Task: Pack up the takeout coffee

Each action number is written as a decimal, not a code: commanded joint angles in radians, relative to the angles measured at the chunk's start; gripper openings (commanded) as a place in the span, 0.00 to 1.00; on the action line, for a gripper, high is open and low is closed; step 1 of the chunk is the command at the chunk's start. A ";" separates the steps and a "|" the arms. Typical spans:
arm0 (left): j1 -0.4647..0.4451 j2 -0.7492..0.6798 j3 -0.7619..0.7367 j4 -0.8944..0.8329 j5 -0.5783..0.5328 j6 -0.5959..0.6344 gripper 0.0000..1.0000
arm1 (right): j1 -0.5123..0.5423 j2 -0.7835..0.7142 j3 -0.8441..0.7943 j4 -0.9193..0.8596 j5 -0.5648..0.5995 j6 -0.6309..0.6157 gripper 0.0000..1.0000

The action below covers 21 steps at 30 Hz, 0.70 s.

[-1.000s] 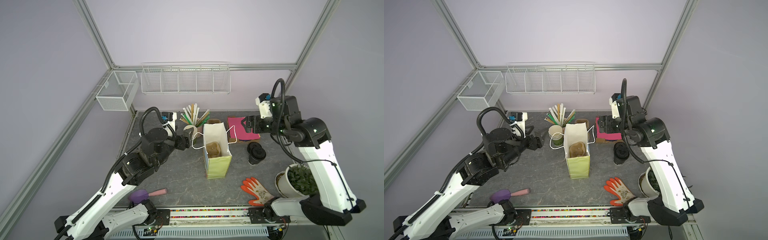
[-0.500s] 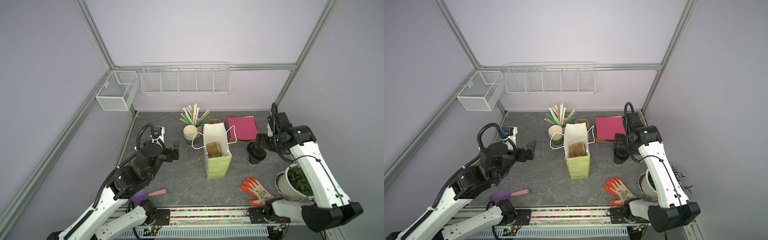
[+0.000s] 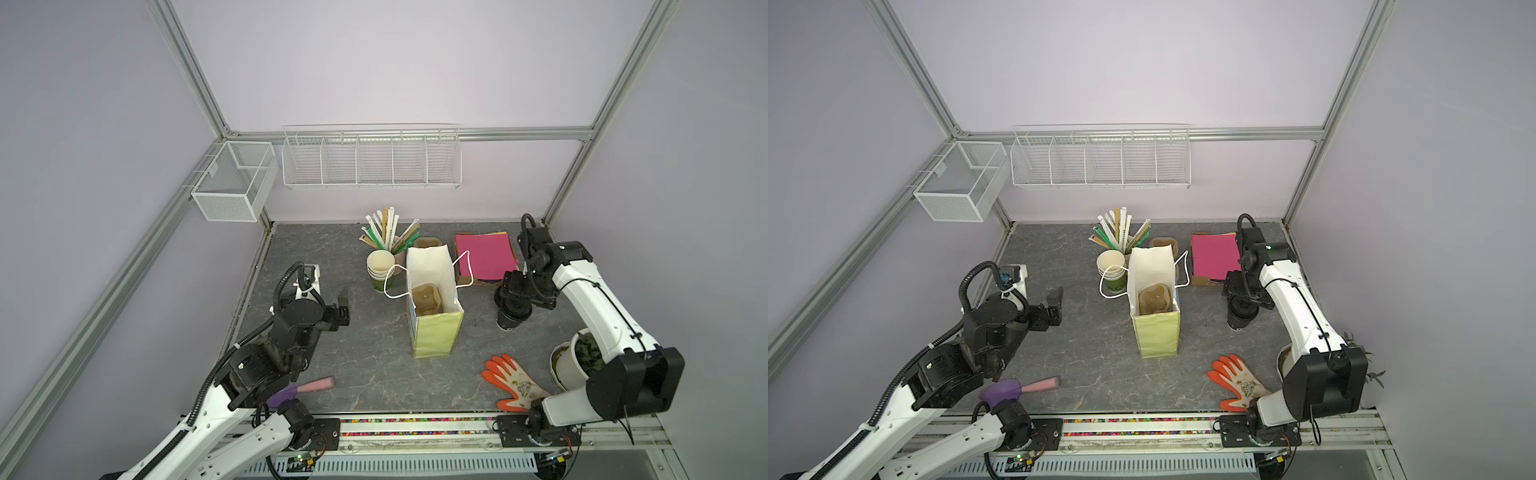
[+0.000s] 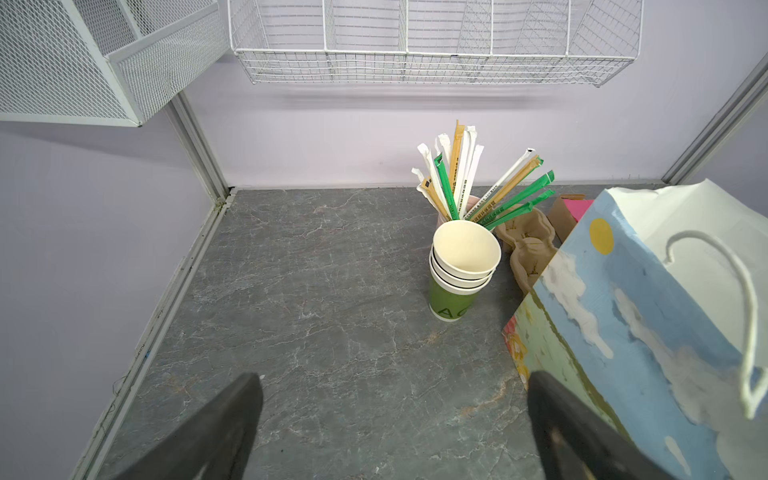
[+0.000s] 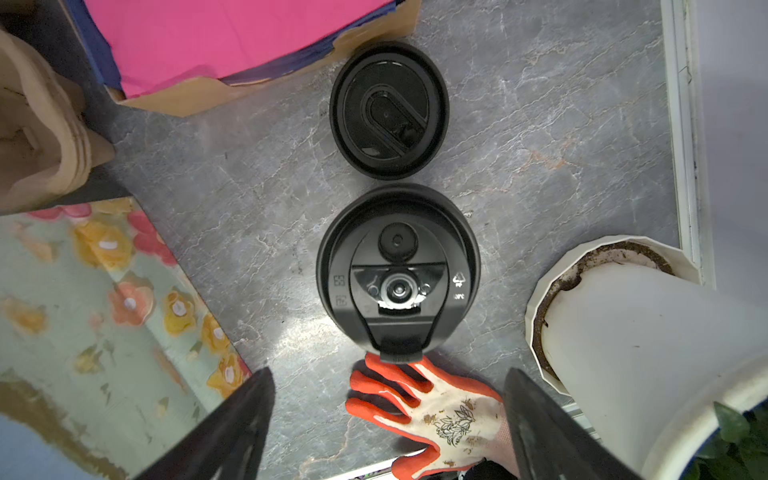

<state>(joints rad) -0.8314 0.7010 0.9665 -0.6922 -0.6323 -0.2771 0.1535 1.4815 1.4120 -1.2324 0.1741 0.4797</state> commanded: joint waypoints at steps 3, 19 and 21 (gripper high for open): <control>0.003 0.002 -0.015 -0.004 -0.015 -0.004 0.99 | -0.018 0.055 -0.020 0.030 -0.041 0.001 0.89; 0.005 0.043 -0.005 -0.022 -0.024 -0.004 0.99 | -0.068 0.122 0.011 -0.041 -0.107 -0.007 0.89; 0.006 0.045 -0.005 -0.024 -0.026 -0.005 0.99 | -0.075 0.128 0.017 -0.055 -0.125 -0.006 0.89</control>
<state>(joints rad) -0.8310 0.7456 0.9607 -0.6937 -0.6357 -0.2768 0.0902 1.5959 1.4082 -1.2324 0.0772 0.4717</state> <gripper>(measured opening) 0.992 0.887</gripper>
